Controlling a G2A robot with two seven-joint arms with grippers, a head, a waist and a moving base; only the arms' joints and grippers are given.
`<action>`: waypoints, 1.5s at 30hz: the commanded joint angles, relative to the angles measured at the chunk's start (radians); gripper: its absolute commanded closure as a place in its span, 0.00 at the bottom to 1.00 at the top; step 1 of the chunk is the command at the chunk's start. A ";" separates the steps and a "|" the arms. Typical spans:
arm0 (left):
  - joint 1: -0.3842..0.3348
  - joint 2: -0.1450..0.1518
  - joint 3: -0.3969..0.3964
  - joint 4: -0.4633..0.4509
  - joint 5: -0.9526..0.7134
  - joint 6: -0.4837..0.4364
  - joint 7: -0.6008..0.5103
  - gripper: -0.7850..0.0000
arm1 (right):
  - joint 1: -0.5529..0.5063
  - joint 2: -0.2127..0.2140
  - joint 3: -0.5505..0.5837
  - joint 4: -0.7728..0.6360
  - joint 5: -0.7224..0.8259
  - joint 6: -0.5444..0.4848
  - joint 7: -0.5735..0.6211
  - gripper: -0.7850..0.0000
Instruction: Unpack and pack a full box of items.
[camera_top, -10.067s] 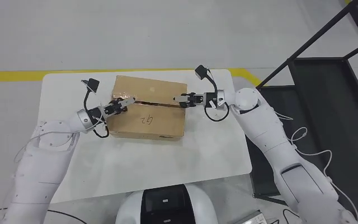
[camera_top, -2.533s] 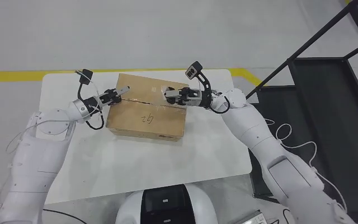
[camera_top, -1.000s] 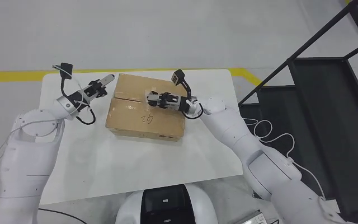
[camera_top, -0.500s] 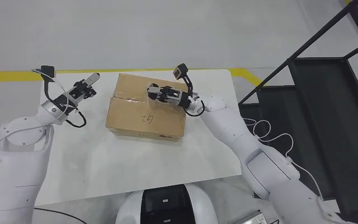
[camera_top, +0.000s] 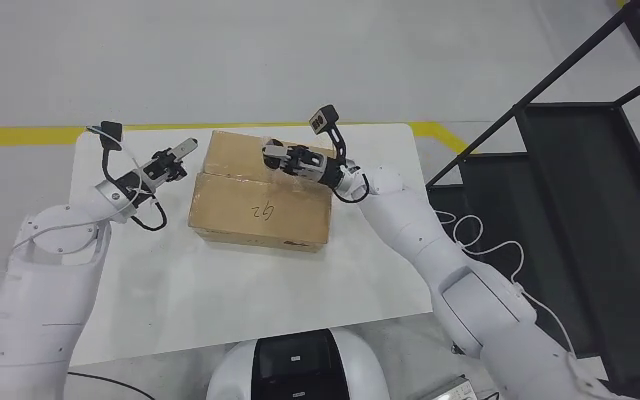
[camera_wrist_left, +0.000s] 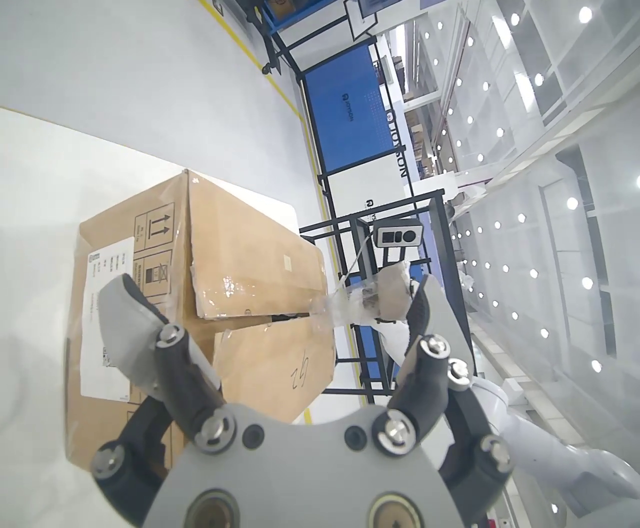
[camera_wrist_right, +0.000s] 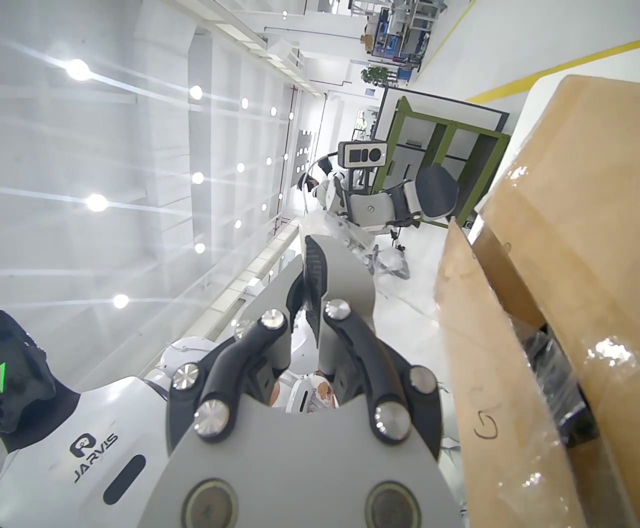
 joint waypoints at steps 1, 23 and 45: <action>-0.005 -0.001 0.007 0.007 0.004 0.003 0.000 0.00 | -0.001 0.001 0.007 -0.014 0.004 0.002 0.002 1.00; 0.013 0.004 -0.021 -0.018 0.020 0.010 0.013 0.00 | 0.023 -0.040 -0.034 0.076 -0.178 -0.099 -0.133 1.00; 0.088 0.018 -0.089 -0.063 0.035 0.042 0.031 0.00 | 0.079 -0.076 -0.042 0.144 -0.215 -0.067 -0.092 1.00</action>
